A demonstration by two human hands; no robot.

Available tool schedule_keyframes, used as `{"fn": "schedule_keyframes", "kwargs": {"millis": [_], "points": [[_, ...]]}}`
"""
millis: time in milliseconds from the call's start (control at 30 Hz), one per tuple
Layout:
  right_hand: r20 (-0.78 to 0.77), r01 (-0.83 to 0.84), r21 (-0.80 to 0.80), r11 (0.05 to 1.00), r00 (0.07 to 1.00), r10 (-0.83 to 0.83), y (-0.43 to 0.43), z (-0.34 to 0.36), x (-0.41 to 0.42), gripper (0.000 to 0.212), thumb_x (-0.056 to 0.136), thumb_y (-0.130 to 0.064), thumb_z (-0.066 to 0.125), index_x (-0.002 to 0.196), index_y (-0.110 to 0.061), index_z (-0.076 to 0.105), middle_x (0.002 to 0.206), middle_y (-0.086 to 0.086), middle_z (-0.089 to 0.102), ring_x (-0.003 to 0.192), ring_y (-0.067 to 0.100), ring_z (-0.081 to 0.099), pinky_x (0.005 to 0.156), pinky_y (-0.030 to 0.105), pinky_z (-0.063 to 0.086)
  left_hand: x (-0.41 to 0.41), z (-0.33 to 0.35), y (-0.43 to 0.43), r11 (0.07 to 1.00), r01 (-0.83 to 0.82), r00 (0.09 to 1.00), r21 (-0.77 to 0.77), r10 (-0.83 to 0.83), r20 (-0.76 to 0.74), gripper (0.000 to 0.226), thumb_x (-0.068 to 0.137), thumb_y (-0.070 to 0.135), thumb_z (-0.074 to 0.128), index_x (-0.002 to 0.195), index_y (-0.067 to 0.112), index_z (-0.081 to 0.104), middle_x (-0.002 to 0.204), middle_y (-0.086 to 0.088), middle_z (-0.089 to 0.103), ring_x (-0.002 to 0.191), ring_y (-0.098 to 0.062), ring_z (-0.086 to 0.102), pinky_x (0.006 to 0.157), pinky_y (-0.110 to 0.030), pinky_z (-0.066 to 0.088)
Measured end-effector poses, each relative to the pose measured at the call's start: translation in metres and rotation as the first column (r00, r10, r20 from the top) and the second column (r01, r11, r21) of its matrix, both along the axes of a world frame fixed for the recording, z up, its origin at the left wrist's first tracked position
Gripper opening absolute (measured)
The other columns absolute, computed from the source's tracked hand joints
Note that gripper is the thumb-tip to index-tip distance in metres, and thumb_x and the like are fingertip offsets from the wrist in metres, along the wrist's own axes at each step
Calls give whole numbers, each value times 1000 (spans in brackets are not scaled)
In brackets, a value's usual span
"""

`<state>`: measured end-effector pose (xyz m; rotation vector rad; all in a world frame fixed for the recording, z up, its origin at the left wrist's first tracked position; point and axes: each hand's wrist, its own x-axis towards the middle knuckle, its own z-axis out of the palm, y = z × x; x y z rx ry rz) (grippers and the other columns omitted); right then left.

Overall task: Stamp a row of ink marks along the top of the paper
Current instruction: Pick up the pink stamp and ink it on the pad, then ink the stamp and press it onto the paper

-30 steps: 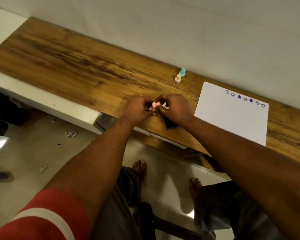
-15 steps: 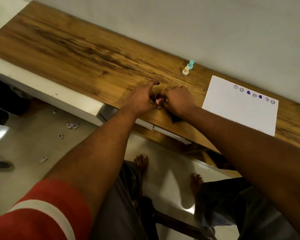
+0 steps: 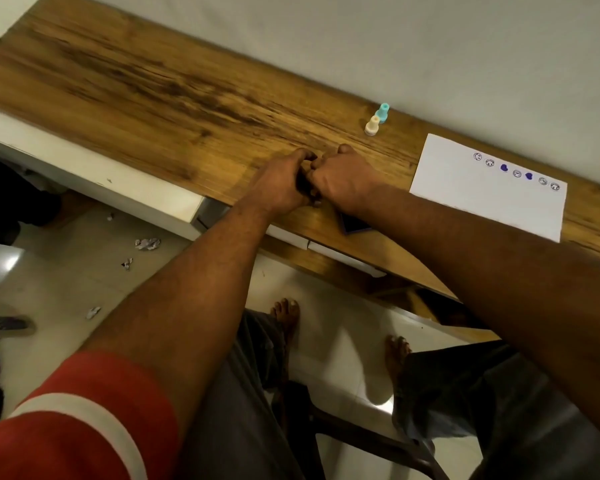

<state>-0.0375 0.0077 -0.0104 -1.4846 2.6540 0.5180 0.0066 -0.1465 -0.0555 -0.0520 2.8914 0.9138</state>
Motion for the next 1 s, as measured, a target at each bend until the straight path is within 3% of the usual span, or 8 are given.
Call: {"fn": "schedule_keyframes", "kwargs": {"millis": [233, 400, 667, 833, 1000], "points": [[90, 217, -204, 954, 975, -203, 5, -12, -8, 25, 99, -35, 56, 113, -17, 66, 111, 6, 67, 104, 26, 62, 96, 43, 45, 0, 7, 4, 998, -57, 998, 29, 56, 26, 107, 57, 39, 102, 148, 21, 50, 130, -3, 71, 120, -21, 66, 91, -32, 53], [84, 336, -260, 905, 942, -326, -4, -19, -16, 29, 99, -35, 56, 116, -15, 66, 116, 9, 67, 109, 29, 62, 96, 44, 45, -1, 9, 3, 994, -112, 992, 14, 111, 60, 115, 52, 45, 103, 149, 22, 48, 112, 5, 72, 111, -16, 66, 80, -26, 43], [107, 388, -300, 872, 922, -373, -12, -27, -29, 33, 98, -41, 57, 116, -16, 68, 112, 8, 69, 105, 27, 63, 91, 42, 47, -3, 7, 1, 984, -176, 980, -25, 178, 85, 122, 48, 52, 102, 151, 21, 44, 117, 2, 71, 112, -19, 66, 92, -36, 54], [156, 373, -422, 826, 928, -339, 3, -21, -32, 72, 84, -72, 56, 132, -18, 57, 122, 6, 67, 111, 26, 62, 87, 40, 51, -5, 5, 1, 982, -185, 977, -29, 187, 101, 123, 45, 54, 102, 149, 22, 45, 122, 1, 71, 117, -21, 66, 97, -39, 54], [101, 415, -577, 703, 891, -443, 39, -1, -63, 53, 93, -67, 50, 123, -23, 60, 107, 2, 70, 94, 24, 66, 71, 33, 49, -7, 5, 2, 981, -180, 974, -78, 189, 122, 127, 46, 59, 101, 152, 23, 42, 123, -1, 69, 115, -23, 65, 97, -41, 54]]}}
